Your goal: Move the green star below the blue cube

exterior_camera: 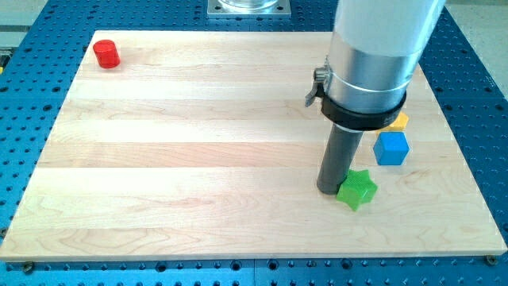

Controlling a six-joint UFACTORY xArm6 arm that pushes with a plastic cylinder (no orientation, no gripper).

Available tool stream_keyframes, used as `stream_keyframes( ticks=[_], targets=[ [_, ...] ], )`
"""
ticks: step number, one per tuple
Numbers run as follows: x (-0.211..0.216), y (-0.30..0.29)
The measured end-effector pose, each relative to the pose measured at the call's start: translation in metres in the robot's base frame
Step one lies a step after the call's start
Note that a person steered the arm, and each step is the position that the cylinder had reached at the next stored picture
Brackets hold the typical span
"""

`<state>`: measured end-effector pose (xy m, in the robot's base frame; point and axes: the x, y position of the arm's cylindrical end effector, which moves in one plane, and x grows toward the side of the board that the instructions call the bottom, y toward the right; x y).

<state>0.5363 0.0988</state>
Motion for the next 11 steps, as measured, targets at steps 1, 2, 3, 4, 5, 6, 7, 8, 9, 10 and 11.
stream_keyframes(
  ticks=[1, 2, 3, 4, 5, 6, 7, 8, 9, 10, 11],
  targets=[
    [0.025, -0.029],
    [0.034, 0.013],
    [0.023, 0.03],
    [0.023, 0.041],
    [0.023, 0.025],
    [0.019, 0.012],
    [0.019, 0.012],
    [0.019, 0.012],
    [0.012, 0.012],
    [0.011, 0.012],
    [0.006, 0.013]
  ],
)
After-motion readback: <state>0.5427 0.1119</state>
